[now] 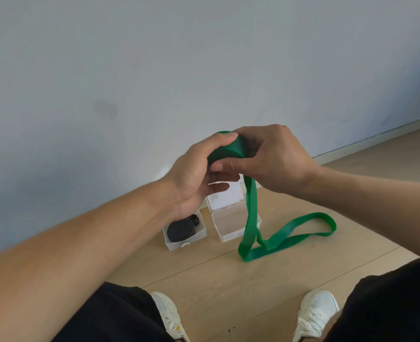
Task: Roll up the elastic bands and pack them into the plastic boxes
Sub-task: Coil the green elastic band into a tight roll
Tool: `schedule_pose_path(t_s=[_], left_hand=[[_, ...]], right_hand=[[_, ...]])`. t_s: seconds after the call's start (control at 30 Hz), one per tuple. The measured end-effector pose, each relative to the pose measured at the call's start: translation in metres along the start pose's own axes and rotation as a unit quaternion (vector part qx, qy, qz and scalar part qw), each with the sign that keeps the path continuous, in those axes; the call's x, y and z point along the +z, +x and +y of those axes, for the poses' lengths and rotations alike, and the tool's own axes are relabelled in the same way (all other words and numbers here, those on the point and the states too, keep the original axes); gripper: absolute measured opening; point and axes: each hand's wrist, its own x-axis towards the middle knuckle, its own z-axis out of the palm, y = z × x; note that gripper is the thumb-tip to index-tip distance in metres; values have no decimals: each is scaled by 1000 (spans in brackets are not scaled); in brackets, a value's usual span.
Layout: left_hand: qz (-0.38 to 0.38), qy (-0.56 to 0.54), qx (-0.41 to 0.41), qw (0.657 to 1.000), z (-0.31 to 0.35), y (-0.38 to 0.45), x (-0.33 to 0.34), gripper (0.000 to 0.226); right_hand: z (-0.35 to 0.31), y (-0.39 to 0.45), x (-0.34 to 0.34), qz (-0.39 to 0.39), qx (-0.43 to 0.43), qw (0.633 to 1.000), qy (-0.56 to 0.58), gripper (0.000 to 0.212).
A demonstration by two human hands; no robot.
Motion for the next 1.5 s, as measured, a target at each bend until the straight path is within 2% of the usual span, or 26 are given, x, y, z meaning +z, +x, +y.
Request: schedule_pose_path(t_s=[0.1,0.23,0.33,0.43,0.53,0.6,0.67,0.7,0.77,0.83,0.93,1.03,1.2,1.37,1.5], left_hand=[[-23,-40,8,999,-1,-1,1,29],[-69,-89,17,993,-4,-3,-1,39],[-113,-95,12,989,-3,-5,-4,44],[-116,-10,21,993,2,-3,-11,44],[-64,103,16,993,7,-3,-19,47],[-38,173,29,984,7,-7,-17,48],[-10,218,54,974,4,-9,-12,52],[3,221,63,973,4,-10,-10,51],[-4,203,68,977,4,-9,-11,48],[-45,167,63,983,6,-8,-15,42],[-123,100,54,986,7,-9,-19,28],[-149,-8,54,987,7,-10,-19,37],[-154,-108,39,981,6,-11,-14,43],[-179,-138,24,974,4,-10,-13,41],[-180,-74,23,981,4,-10,-18,37]], right_hand=[[-3,-2,-1,4,-10,1000,12,31],[-10,-8,2,1,-13,996,91,36],[-15,-8,3,5,-14,997,71,27],[-16,-5,-5,7,-26,999,-19,19],[-17,-4,-11,-13,-51,992,-117,9],[-16,-7,-9,-19,-103,978,-180,18],[-15,-10,-6,-17,-149,963,-223,14],[-17,-11,-5,-13,-156,959,-237,25],[-15,-14,-3,16,-161,960,-227,41],[-17,-18,-4,40,-140,974,-175,46],[-22,-18,-6,3,-84,995,-57,60],[-22,-15,-8,-27,-101,994,-29,73],[-17,-16,-7,-23,-80,996,14,46],[-17,-19,1,26,-68,997,2,65],[-13,-18,0,20,-29,998,-58,36]])
